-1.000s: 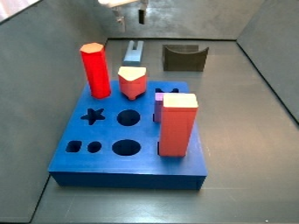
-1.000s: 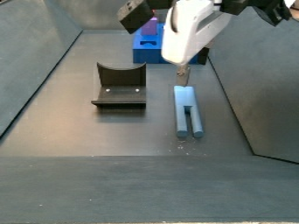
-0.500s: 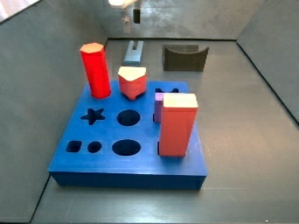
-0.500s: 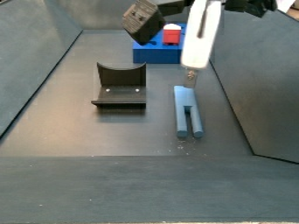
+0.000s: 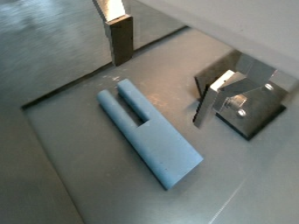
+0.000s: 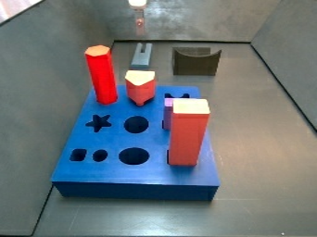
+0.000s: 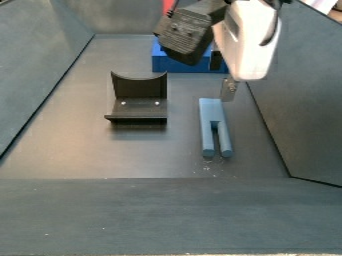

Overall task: Pick up the square-circle object. Move up. Rotate the square-circle object. Place the square-circle object on the fixture. Regrasp the square-circle object. Move to above the board. Insert the square-circle object.
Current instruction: Rotate the square-circle object.

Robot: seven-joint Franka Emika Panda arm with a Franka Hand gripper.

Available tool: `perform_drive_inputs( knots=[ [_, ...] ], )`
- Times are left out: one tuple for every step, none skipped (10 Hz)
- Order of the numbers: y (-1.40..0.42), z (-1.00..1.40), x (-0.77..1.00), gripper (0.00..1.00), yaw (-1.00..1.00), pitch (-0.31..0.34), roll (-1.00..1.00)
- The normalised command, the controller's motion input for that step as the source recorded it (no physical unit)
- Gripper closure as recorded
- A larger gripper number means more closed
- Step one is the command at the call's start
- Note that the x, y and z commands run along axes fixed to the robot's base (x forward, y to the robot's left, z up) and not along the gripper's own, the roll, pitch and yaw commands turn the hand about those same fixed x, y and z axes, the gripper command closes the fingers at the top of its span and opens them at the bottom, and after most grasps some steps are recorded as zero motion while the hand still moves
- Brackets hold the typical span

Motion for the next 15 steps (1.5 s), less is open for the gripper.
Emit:
perform_drive_inputs(
  knots=[
    [-0.01,-0.04,0.02,0.00,1.00,0.005,0.00],
    [-0.01,-0.04,0.02,0.00,1.00,0.005,0.00],
    [-0.01,-0.04,0.02,0.00,1.00,0.005,0.00],
    [-0.01,-0.04,0.02,0.00,1.00,0.005,0.00],
    [-0.01,-0.04,0.02,0.00,1.00,0.006,0.00],
    [-0.01,-0.04,0.02,0.00,1.00,0.006,0.00],
    [-0.01,-0.04,0.02,0.00,1.00,0.007,0.00],
    [-0.01,-0.04,0.02,0.00,1.00,0.007,0.00],
    [-0.01,-0.04,0.02,0.00,1.00,0.007,0.00],
    [-0.01,-0.04,0.02,0.00,1.00,0.008,0.00],
    [-0.01,-0.04,0.02,0.00,1.00,0.009,0.00],
    [-0.01,-0.04,0.02,0.00,1.00,0.010,0.00],
    [-0.01,-0.04,0.02,0.00,1.00,0.010,0.00],
    [-0.01,-0.04,0.02,0.00,1.00,0.012,0.00],
    [-0.01,-0.04,0.02,0.00,1.00,0.014,0.00]
  ],
)
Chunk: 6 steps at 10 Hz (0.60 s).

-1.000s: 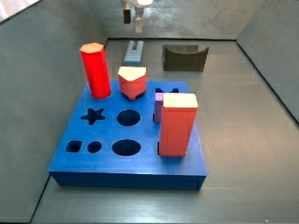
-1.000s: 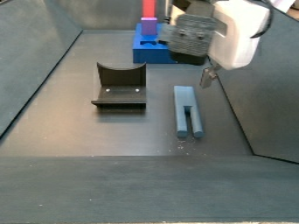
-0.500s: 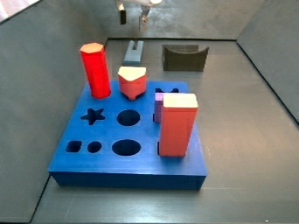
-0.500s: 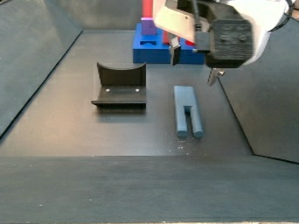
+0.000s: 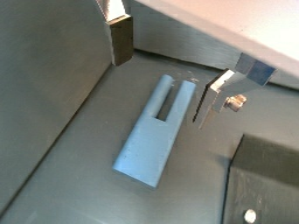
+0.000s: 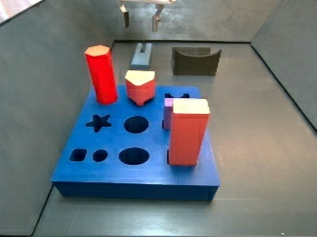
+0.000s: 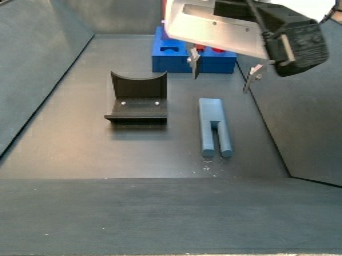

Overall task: Pick up the square-circle object. Move up. Rotate the square-circle object. Place the square-circle object on the fixture. Regrasp the square-circle object. Move to above the board. Insert the square-circle object.
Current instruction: Rotate the square-circle object.

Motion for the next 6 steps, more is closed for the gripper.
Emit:
perform_drive_inputs(
  knots=[
    [-0.01,-0.03,0.02,0.00,1.00,0.017,0.00],
    [-0.01,-0.03,0.02,0.00,1.00,0.020,-0.01],
    [-0.01,-0.03,0.02,0.00,1.00,0.025,-0.01],
    [-0.01,-0.03,0.02,0.00,0.75,0.026,-0.01],
    [-0.01,-0.03,0.02,0.00,0.52,0.026,-0.01],
    [-0.01,-0.03,0.02,0.00,0.30,0.025,-0.01]
  ],
)
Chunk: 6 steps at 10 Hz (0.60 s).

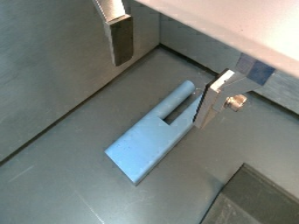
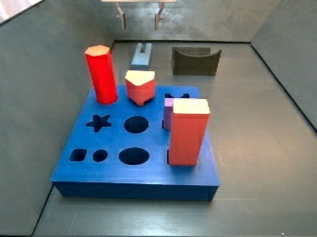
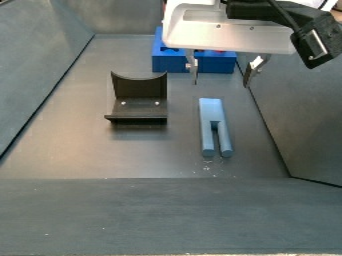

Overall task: Pick up the square-circle object. Move up. Rotate the square-circle object. Place the square-circle object on the fixture. Regrasp the square-circle object. Move to above the board. Insert the square-circle object.
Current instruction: Rotate the square-circle object.

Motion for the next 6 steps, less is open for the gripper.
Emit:
perform_drive_inputs(
  knots=[
    [0.00,-1.00,0.00,0.00,0.00,0.000,0.00],
    [0.00,-1.00,0.01,0.00,-0.05,-0.012,0.00],
    [0.00,-1.00,0.02,0.00,-0.05,-0.034,0.00],
    [0.00,-1.00,0.02,0.00,-0.04,-0.038,-0.01],
    [0.00,-1.00,0.03,0.00,-0.03,-0.042,-0.02],
    [0.01,-1.00,0.04,0.00,-0.03,-0.046,-0.03]
  ],
)
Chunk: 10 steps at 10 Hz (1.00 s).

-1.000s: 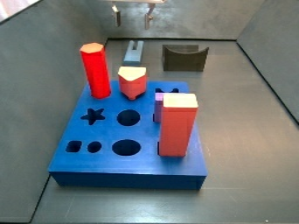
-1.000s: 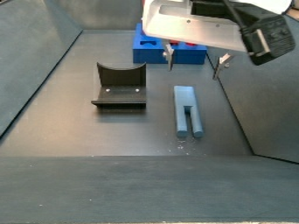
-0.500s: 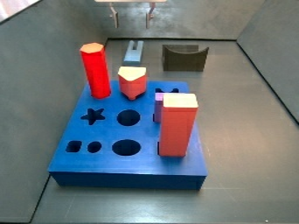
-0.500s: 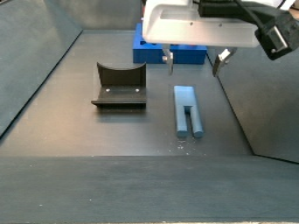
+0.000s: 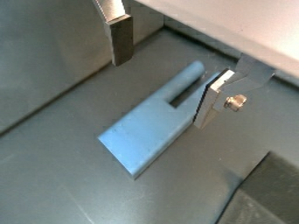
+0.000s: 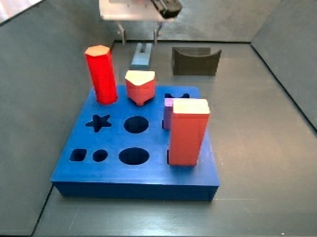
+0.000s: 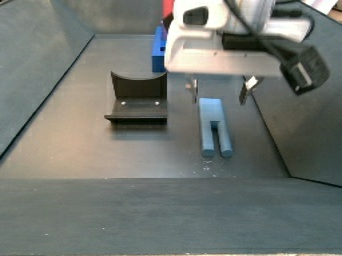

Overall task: Pick up the square-circle object. Move up. Rotate the square-circle object. Place the square-circle object on the fixture. Regrasp the square-circle object. Move to above the board. Insert the square-circle object.
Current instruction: Rotate the square-circle object, then move up.

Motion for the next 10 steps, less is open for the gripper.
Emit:
perform_drive_inputs(
  knots=[
    [0.01,-0.98,0.05,0.00,-0.02,-0.049,-0.05],
    [0.01,-0.85,0.05,0.00,-0.02,-0.051,-0.06],
    [0.01,-0.68,0.04,0.00,-0.01,-0.056,-0.07],
    [0.01,-0.55,0.04,0.00,-0.01,-0.065,-0.07],
    [0.01,-0.43,0.03,0.00,-0.01,-0.070,-0.08],
    [0.01,-0.31,0.03,0.00,-0.01,-0.074,-0.09],
    [0.01,-0.20,0.03,0.00,-0.01,-0.079,-0.09],
    [0.00,0.00,0.00,1.00,0.00,0.000,0.00],
    [0.00,0.83,0.00,1.00,0.00,0.000,0.00],
    [0.00,0.82,-0.01,1.00,0.00,0.008,0.00]
  ],
)
